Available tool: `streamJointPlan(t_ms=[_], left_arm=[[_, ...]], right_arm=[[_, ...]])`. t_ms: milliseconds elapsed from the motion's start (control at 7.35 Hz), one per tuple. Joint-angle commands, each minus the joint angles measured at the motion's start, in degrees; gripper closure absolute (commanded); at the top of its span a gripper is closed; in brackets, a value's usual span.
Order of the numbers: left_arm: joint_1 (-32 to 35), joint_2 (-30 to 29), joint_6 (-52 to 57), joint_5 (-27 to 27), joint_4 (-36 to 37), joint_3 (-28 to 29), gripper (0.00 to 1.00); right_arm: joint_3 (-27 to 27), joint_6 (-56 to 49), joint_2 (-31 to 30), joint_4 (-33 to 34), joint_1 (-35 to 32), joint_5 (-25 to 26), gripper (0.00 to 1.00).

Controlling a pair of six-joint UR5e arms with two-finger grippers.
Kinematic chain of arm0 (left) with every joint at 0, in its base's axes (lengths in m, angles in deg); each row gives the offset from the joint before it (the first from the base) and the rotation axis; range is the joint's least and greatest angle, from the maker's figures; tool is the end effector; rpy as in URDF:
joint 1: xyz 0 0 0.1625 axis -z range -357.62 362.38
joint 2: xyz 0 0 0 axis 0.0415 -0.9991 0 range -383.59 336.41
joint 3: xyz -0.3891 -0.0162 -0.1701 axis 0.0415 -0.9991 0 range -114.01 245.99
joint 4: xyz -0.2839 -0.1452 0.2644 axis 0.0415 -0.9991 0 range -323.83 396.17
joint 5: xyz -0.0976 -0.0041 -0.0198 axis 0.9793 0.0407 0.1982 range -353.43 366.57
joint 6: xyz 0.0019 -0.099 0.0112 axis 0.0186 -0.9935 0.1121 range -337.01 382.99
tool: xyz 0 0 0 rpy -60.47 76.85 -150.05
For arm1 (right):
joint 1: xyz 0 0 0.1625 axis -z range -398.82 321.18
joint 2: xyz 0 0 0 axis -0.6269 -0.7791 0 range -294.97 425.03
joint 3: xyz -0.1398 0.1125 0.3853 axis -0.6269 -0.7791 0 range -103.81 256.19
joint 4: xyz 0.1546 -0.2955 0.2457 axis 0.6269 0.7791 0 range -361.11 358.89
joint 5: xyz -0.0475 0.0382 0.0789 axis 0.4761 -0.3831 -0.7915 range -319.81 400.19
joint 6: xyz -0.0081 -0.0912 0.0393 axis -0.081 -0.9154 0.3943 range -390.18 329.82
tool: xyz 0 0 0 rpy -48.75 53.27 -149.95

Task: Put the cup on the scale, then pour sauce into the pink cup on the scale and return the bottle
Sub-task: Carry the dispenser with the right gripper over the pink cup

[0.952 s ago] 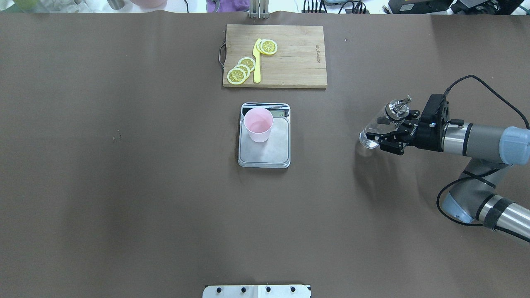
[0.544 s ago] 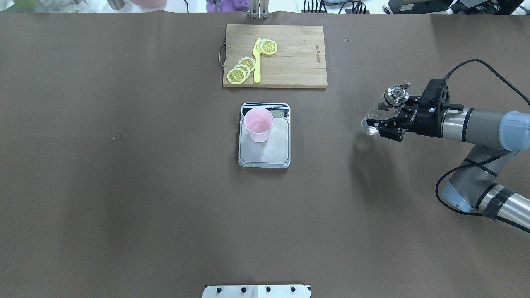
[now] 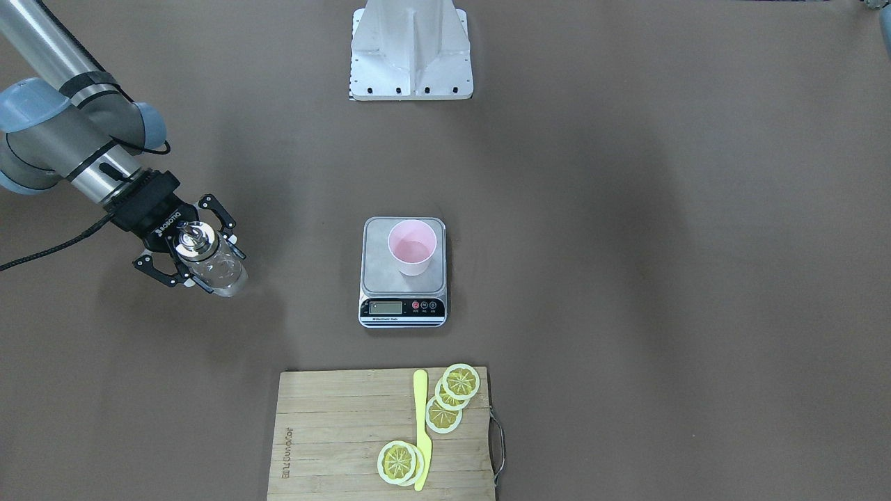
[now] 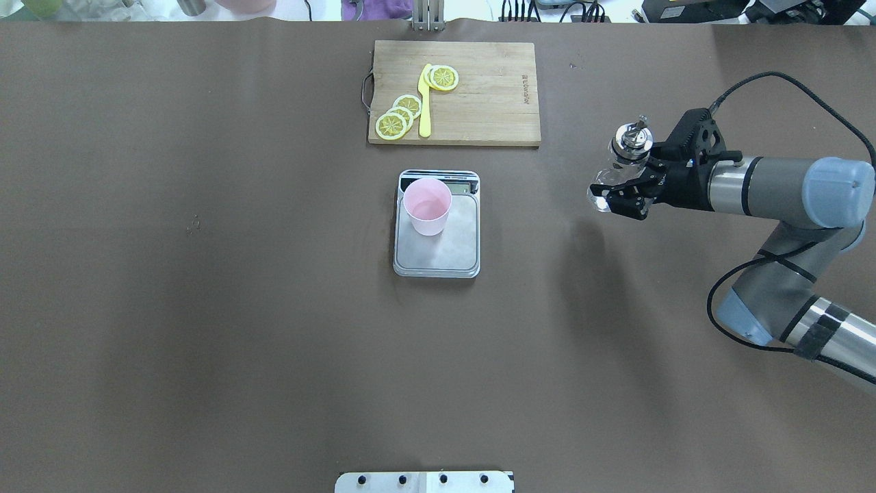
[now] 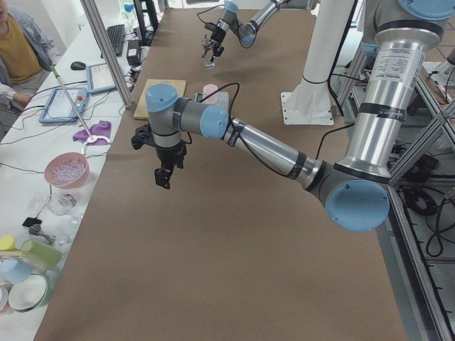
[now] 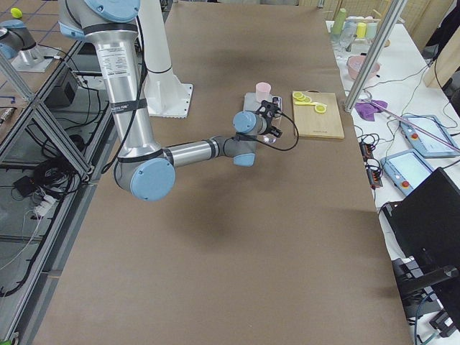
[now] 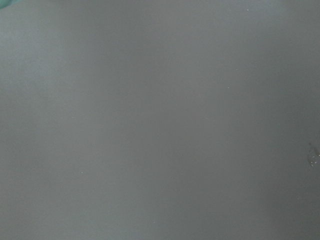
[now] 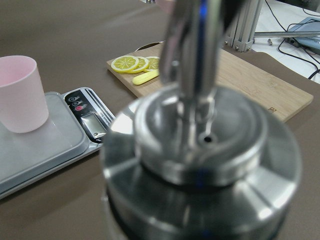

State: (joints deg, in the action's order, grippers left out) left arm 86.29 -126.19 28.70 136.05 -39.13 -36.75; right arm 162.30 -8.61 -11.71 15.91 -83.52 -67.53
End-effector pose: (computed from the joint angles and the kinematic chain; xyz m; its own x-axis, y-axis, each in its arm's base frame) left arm -0.0103 -0.5636 0.4667 0.7409 0.2947 -0.6035 -0.1787 0.9527 0.2459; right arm -0.3482 -0.4895 0.4261 0.4585 -0.7926 0.4020 -0.0794 0.4140 0.9068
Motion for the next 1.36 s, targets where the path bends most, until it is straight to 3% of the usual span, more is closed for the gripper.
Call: streamJointPlan(t_ms=[0,136,272,544,680,1088,1224], left_arm=[[3.0,0.2,1.2,-0.1,-0.5,6.0,0.02],[3.1,0.3,0.6,0.1,-1.1,6.2,0.02],[3.0,0.3,0.6,0.2,-1.1,7.4,0.02],[3.1,0.3,0.6,0.2,-1.0,7.9,0.02],[3.0,0.2,0.6,0.2,-1.1,8.5,0.02],[3.0,0.3,0.7,0.2,-1.1,8.9,0.02],[3.0,0.3,0.7,0.2,-1.1,8.9,0.02]], right_arm=[[1.4,-7.6,2.4,10.1,2.0,0.3,1.00],[1.6,-9.0,3.9,12.7,2.2,0.3,1.00],[5.1,-9.2,4.7,19.0,2.4,0.5,1.00],[17.1,-12.4,6.1,39.0,7.4,4.8,1.00],[19.7,-13.6,8.9,47.8,10.0,7.3,1.00],[19.5,-17.5,12.6,59.2,11.1,7.4,1.00],[19.3,-19.5,15.2,66.1,11.1,7.3,1.00]])
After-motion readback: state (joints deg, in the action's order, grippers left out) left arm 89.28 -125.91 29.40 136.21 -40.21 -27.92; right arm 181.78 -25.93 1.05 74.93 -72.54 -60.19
